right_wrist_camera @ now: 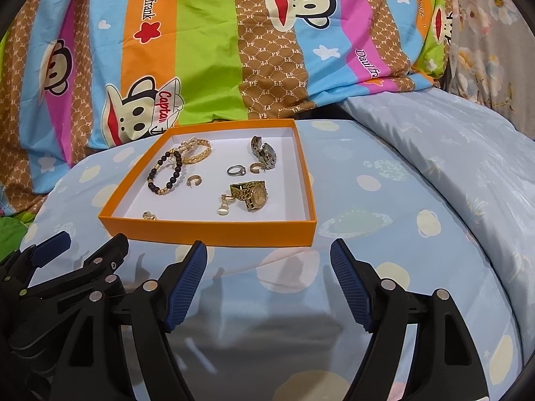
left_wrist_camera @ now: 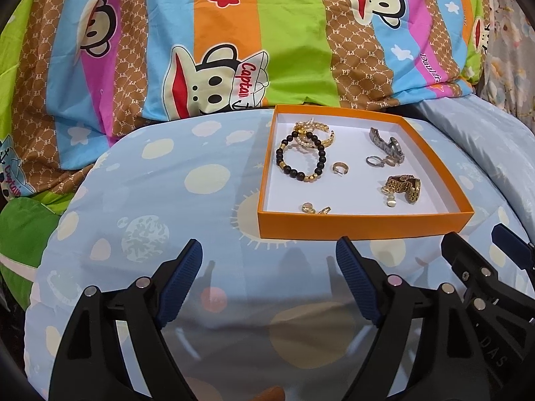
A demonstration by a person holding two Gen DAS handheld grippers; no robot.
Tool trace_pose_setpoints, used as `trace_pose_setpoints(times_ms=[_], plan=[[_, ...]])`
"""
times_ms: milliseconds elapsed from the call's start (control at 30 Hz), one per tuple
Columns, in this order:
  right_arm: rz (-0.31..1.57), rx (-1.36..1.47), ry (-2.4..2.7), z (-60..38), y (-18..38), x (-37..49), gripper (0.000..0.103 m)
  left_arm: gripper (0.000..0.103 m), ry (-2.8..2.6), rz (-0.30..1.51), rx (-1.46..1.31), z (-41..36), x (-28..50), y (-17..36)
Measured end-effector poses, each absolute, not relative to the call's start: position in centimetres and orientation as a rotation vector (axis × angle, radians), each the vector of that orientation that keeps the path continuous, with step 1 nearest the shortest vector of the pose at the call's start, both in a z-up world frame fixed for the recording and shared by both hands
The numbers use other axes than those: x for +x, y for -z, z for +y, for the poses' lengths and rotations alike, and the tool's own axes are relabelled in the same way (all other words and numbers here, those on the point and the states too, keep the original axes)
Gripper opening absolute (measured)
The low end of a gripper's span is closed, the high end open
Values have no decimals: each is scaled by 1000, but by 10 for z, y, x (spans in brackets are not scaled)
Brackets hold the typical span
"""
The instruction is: Organize jewelry
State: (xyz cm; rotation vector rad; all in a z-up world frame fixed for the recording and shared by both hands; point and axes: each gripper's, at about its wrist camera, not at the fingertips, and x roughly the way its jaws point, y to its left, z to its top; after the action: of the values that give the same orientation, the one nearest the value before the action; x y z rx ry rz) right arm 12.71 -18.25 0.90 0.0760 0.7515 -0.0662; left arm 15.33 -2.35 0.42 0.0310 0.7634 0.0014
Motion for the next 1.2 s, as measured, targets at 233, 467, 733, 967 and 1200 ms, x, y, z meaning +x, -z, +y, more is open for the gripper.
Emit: trace_pose_setpoints(times_ms=[233, 467, 733, 967, 1200], plan=[[749, 74, 72, -183, -9, 126, 76, 80, -4, 760, 33, -23, 153, -4], [749, 72, 72, -183, -9, 126, 76, 80, -15, 755, 41, -24, 152, -5], [748, 70, 74, -183, -9, 126, 76, 80, -18, 755, 43, -24, 152, -5], [749, 70, 74, -183, -9, 126, 76, 80, -18, 755, 44, -24, 152, -5], [749, 70, 75, -182, -9, 126, 76, 80, -18, 755, 45, -25, 152, -5]])
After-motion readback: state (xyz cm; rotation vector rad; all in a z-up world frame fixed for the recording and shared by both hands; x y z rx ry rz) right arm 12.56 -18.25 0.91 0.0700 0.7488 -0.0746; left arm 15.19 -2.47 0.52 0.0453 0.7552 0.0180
